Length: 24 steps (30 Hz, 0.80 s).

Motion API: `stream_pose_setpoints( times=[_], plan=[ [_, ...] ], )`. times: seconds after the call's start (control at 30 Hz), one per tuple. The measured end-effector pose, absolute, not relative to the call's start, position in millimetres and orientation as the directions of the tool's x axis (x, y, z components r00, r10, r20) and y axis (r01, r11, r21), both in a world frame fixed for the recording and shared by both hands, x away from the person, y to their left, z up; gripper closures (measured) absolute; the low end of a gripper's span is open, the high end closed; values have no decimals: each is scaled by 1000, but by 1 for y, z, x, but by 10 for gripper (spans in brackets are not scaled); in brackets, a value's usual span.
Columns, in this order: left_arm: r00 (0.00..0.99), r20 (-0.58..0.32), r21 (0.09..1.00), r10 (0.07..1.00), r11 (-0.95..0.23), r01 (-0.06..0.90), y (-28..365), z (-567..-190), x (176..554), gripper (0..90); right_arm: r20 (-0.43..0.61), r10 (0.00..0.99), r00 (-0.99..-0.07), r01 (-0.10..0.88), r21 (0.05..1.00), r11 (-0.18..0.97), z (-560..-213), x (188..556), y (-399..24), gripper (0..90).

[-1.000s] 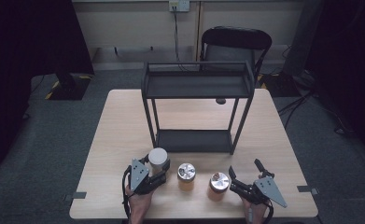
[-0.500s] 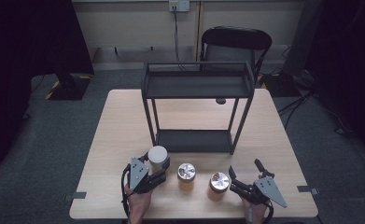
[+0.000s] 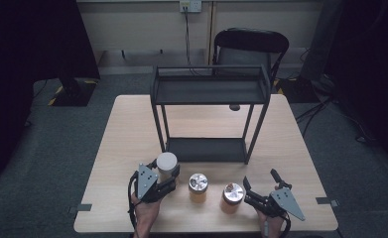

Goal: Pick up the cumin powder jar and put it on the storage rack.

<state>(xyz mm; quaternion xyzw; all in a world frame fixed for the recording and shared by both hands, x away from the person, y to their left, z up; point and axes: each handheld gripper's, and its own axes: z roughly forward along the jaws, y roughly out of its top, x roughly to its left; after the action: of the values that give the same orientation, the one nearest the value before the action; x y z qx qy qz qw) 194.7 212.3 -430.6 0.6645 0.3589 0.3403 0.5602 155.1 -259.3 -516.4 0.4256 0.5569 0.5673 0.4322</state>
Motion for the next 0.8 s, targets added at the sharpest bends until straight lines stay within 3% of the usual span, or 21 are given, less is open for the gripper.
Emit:
stream_pose_setpoints(
  times=[0.8],
  plan=[
    [530, 82, 984, 844, -155, 93, 197, -415, 215, 342, 3, 962, -272, -17, 1000, -8, -517, 155, -261, 26]
  ],
)
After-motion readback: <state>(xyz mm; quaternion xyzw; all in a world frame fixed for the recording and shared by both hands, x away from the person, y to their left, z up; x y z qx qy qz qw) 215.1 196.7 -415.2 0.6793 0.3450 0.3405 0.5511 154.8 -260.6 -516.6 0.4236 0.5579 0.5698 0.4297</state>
